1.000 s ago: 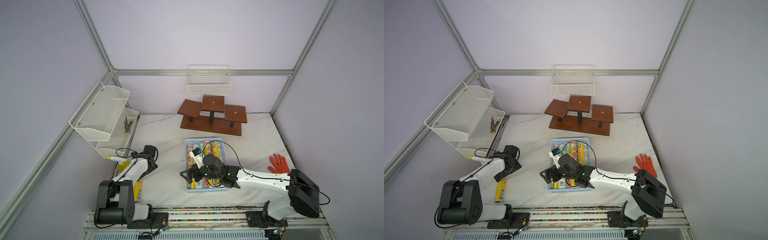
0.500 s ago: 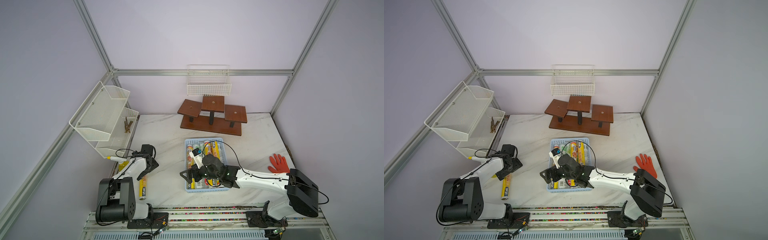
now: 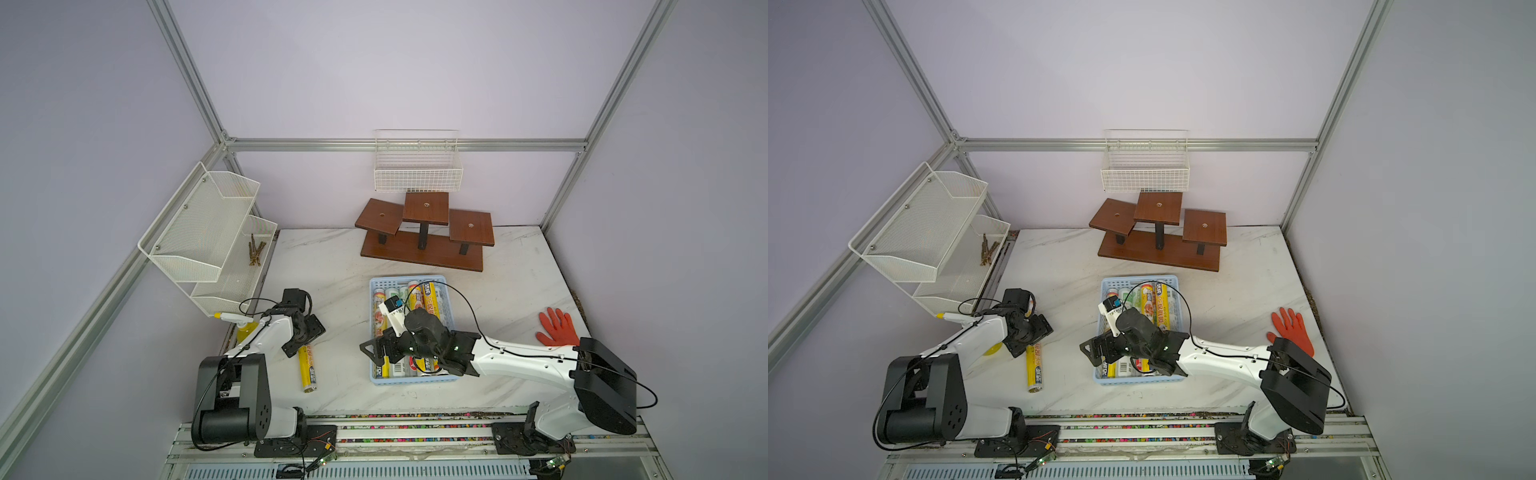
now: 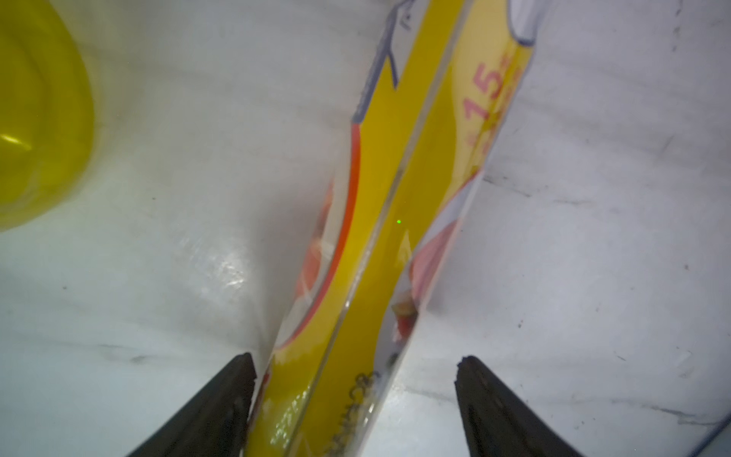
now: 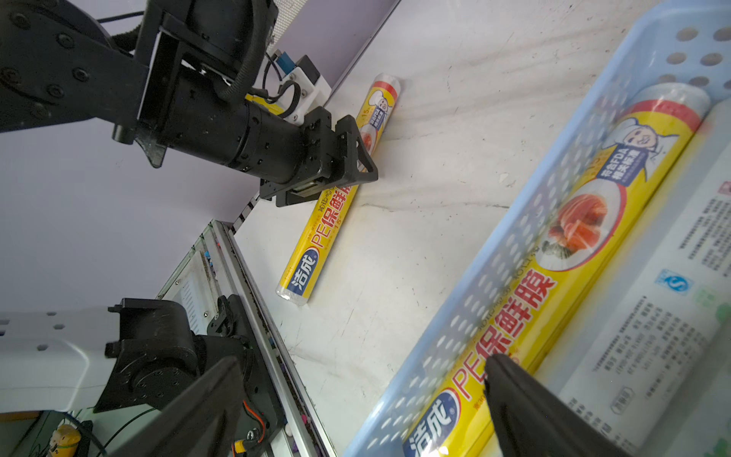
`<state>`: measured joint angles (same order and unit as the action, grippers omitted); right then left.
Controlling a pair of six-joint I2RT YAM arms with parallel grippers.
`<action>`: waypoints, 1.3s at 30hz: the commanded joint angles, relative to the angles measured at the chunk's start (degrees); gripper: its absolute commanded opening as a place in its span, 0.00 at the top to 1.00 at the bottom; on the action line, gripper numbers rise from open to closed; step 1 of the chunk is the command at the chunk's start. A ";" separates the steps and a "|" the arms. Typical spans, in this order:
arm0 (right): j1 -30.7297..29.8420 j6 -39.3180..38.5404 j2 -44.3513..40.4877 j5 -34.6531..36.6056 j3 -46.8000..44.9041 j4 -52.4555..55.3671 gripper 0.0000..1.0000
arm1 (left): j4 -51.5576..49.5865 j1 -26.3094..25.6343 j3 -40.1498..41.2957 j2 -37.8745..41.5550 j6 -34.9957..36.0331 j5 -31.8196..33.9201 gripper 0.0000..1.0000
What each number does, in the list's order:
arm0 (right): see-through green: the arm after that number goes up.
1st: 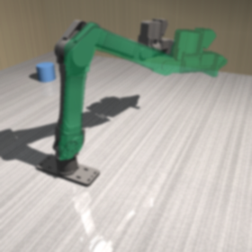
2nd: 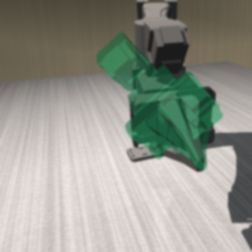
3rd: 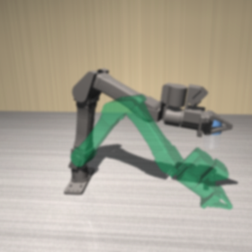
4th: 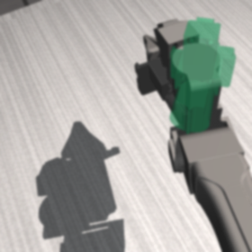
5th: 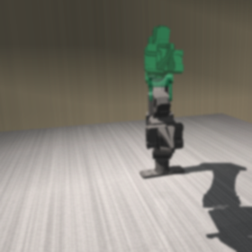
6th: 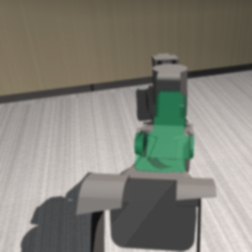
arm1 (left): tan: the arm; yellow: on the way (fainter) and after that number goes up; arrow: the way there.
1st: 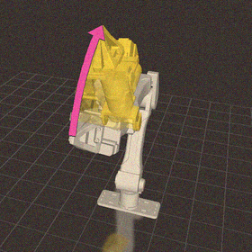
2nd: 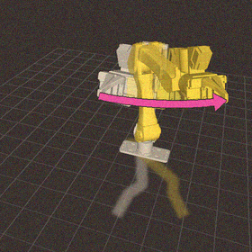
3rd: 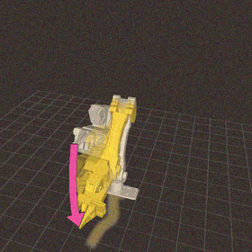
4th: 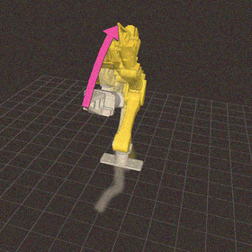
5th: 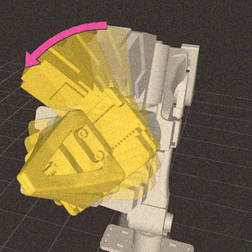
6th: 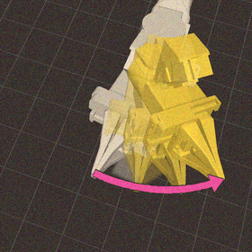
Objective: Put the plastic wrap into the basket
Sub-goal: Pick up the plastic wrap from the center of the board.
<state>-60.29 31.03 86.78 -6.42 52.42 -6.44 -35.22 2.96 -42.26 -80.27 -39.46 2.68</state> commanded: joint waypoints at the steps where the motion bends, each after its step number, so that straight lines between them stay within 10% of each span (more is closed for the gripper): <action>1: -0.36 0.44 -0.36 1.31 -1.09 -1.56 0.01 | 1.29 -0.37 0.06 -0.19 2.12 -4.45 0.20; 39: -0.32 -0.44 -3.26 4.63 -4.60 -1.76 0.01 | -5.55 -10.58 -8.54 -12.95 9.93 2.51 0.55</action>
<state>-60.29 30.79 85.17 -2.39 48.62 -6.87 -39.44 -6.85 -50.96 -91.94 -30.74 5.78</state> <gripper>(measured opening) 0.991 0.468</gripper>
